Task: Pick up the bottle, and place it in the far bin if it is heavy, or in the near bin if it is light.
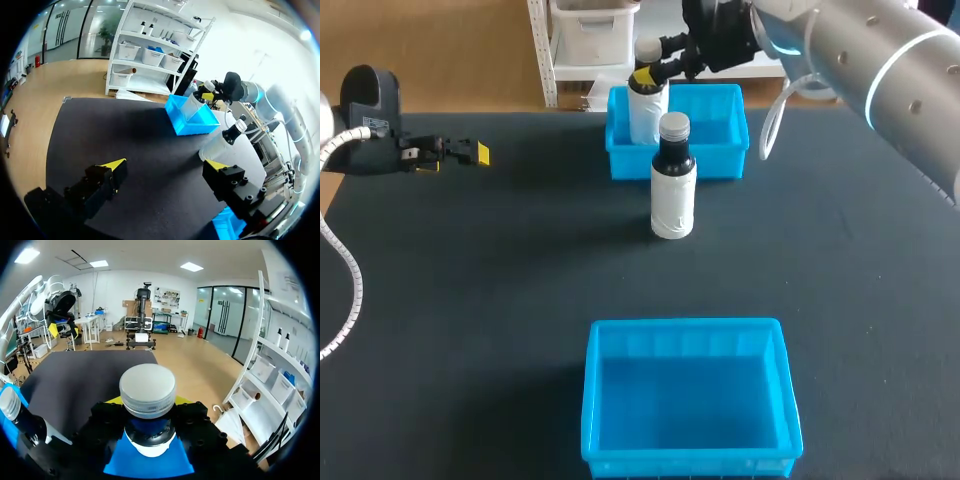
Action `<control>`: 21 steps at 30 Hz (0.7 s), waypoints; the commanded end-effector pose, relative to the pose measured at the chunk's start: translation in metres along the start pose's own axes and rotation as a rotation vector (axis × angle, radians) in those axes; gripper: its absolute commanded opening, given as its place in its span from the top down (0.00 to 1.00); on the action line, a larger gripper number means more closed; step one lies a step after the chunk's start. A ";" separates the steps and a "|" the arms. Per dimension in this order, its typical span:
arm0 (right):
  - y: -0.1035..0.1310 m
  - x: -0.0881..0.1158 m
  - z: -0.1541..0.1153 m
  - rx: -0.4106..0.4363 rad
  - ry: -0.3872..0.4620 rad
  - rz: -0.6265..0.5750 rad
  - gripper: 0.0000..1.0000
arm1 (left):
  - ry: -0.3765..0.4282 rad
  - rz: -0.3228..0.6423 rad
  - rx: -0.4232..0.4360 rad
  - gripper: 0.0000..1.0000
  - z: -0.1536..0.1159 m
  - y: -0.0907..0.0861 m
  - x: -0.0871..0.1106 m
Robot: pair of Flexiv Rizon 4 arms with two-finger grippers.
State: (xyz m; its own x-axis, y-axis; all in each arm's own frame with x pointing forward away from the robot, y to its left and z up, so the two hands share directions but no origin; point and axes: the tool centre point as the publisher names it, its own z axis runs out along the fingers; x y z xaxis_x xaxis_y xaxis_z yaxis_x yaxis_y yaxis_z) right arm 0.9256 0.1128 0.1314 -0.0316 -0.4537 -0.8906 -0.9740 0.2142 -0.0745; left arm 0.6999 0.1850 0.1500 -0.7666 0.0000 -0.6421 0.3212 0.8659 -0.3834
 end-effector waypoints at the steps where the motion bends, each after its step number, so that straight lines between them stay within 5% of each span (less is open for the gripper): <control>1: -0.012 -0.003 0.008 -0.440 0.007 0.004 1.00 | 0.000 0.000 0.000 0.00 0.000 0.000 0.000; 15: -0.014 0.001 0.014 -0.461 0.027 0.029 0.97 | 0.000 0.000 0.000 0.00 0.000 0.000 0.000; 17: -0.014 0.000 0.015 -0.464 0.035 0.027 0.58 | 0.000 0.000 0.000 0.00 0.000 0.000 0.000; 18: -0.014 0.000 0.015 -0.464 0.037 0.026 0.16 | 0.000 0.000 0.000 0.00 0.000 0.000 0.000; 19: -0.014 0.000 0.014 -0.466 0.039 0.024 0.00 | 0.000 0.000 0.000 0.00 0.000 0.000 0.000; 21: -0.014 0.000 0.013 -0.463 0.041 0.020 0.00 | 0.000 0.000 0.000 0.00 0.000 0.000 0.000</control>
State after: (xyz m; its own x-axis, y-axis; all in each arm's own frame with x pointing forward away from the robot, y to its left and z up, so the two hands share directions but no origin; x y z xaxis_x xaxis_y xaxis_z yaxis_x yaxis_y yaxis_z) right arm 0.9298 0.1175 0.1262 -0.0501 -0.4853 -0.8729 -0.9674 0.2407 -0.0783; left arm 0.6999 0.1850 0.1500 -0.7666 0.0000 -0.6421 0.3212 0.8659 -0.3834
